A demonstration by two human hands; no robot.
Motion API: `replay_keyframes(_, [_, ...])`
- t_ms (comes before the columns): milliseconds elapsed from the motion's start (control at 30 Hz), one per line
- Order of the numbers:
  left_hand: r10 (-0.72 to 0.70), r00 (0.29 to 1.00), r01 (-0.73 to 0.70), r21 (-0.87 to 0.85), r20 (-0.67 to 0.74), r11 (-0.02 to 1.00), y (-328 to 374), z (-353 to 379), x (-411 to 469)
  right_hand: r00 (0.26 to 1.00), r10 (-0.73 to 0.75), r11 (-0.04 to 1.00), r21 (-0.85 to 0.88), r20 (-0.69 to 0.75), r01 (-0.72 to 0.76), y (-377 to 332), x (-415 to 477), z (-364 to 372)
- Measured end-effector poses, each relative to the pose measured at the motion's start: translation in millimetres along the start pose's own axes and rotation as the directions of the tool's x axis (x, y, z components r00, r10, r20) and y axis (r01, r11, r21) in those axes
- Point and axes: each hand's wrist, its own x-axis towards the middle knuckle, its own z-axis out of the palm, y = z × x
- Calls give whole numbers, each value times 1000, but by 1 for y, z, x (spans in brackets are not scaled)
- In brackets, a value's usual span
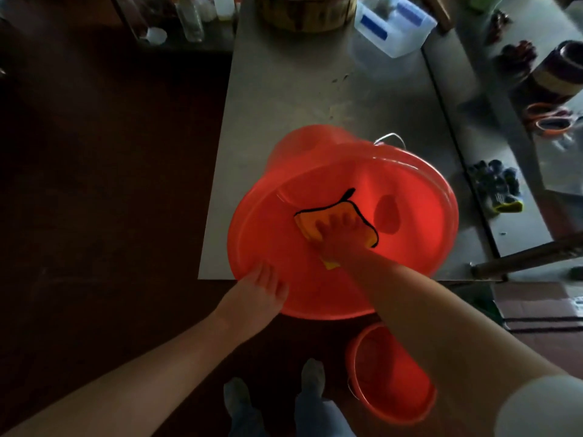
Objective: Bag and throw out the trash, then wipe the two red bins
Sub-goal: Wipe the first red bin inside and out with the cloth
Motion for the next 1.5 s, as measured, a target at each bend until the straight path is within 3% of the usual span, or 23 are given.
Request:
replay_keyframes(67, [-9,1000,9,30,2,1000,2,2,1,998,-1,999,-53,-58,-2,12,4,-4])
replay_keyframes(200, [-4,1000,4,10,8,1000,5,-2,4,998,48,983,-179,49,-39,10,10,-1])
replay_keyframes(300, [3,1000,-3,4,-21,1000,5,-2,4,991,86,995,-62,105,-80,-15,5,7])
replay_keyframes(433, [-17,999,19,55,-33,998,7,5,2,968,67,968,221,241,-122,-69,4,11])
replay_keyframes(533, [-2,1000,2,5,-15,1000,0,0,-1,984,-11,953,301,178,-44,-82,5,7])
replay_keyframes(667, [14,999,-15,-16,-46,1000,2,1,-5,980,-142,978,173,143,117,-63,10,9])
replay_keyframes(767, [18,997,-19,-7,-76,1000,9,9,-5,988,-78,996,-31,129,83,-31,20,5])
replay_keyframes(900, [35,996,-34,9,-80,999,7,12,-4,999,-32,968,-250,-33,23,6,21,-1])
replay_keyframes(1067, [14,998,-12,42,-62,999,8,2,-3,991,104,986,-136,83,-92,-12,-8,9])
replay_keyframes(1167, [13,998,-8,72,-66,997,6,-9,-3,998,41,999,-27,55,-40,-39,-44,17])
replay_keyframes(1267, [31,999,-29,86,-16,996,3,-16,-8,989,-14,971,239,149,-23,-46,-73,12])
replay_keyframes(1300, [45,999,-43,98,-19,994,2,-17,-11,987,-38,974,226,157,1,-41,-80,12])
replay_keyframes(1400, [83,995,-78,78,-54,994,-1,-9,-17,996,-56,993,-96,65,62,-7,-89,12])
replay_keyframes(1500, [84,992,-73,121,-93,990,4,-1,-14,999,-50,956,-290,-15,43,30,-85,-2])
